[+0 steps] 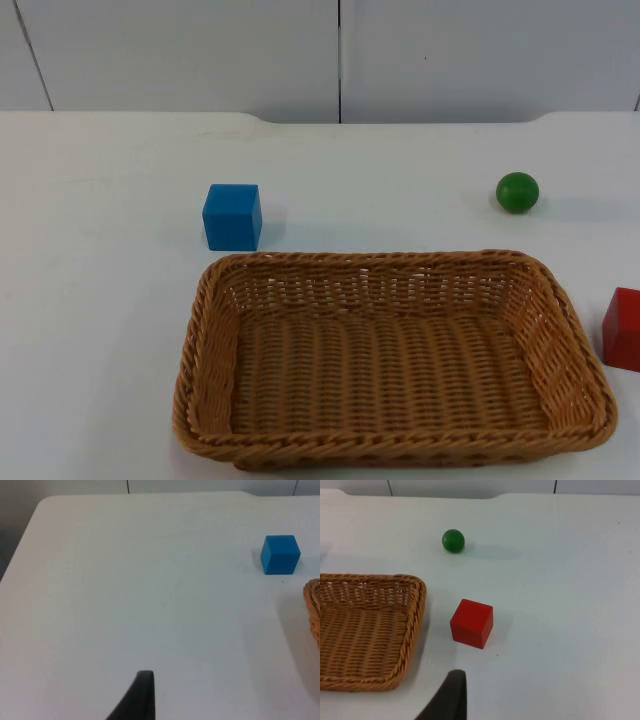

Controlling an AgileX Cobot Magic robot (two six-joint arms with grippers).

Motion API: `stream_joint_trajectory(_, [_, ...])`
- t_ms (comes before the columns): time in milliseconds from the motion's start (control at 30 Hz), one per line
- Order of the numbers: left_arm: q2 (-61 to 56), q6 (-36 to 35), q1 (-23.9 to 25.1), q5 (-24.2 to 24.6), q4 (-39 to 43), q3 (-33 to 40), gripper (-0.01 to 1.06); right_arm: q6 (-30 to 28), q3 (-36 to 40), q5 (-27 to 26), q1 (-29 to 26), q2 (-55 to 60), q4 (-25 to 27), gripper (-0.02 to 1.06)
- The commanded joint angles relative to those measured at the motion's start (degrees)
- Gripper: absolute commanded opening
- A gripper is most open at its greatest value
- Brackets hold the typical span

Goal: Place all geometric objects except the red cube into the basket.

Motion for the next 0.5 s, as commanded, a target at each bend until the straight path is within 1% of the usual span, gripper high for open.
stream_joint_trajectory(0, [-0.2, -0.2, 0.0, -0.7, 0.1, -0.1, 1.05, -0.2, -0.9, -1.5, -0.3, -0.1, 0.0, 1.05])
stream_joint_trajectory(67, [0.6, -0.2, 0.0, -1.9, 0.1, -1.0, 1.05, -0.2, -2.2, -2.8, -0.3, 0.9, 0.0, 1.05])
stream_joint_trajectory(133, [3.5, -0.5, 0.0, -3.5, 0.1, -2.7, 1.05, -0.2, -4.6, -4.7, -0.3, 4.8, 0.0, 1.05])
stream_joint_trajectory(167, [3.5, -0.5, 0.0, -3.5, 0.1, -2.7, 1.05, -0.2, -4.6, -4.7, -0.3, 4.8, 0.0, 1.05])
stream_joint_trajectory(300, [12.5, -0.9, 0.0, -5.6, -0.8, -4.6, 1.05, -0.2, -8.7, -8.2, -0.3, 15.8, 0.0, 1.05])
stream_joint_trajectory(333, [15.1, -0.9, 0.0, -6.2, -0.9, -4.9, 1.05, -0.2, -9.3, -9.3, -0.3, 18.8, 0.0, 1.05])
stream_joint_trajectory(367, [15.1, -0.9, 0.0, -6.2, -0.9, -4.9, 1.05, -0.2, -9.3, -9.3, -0.3, 18.8, 0.0, 1.05])
stream_joint_trajectory(467, [22.4, -1.0, 0.0, -8.3, -1.3, -5.5, 1.05, -0.2, -10.5, -12.7, -0.3, 26.9, 0.0, 1.05])
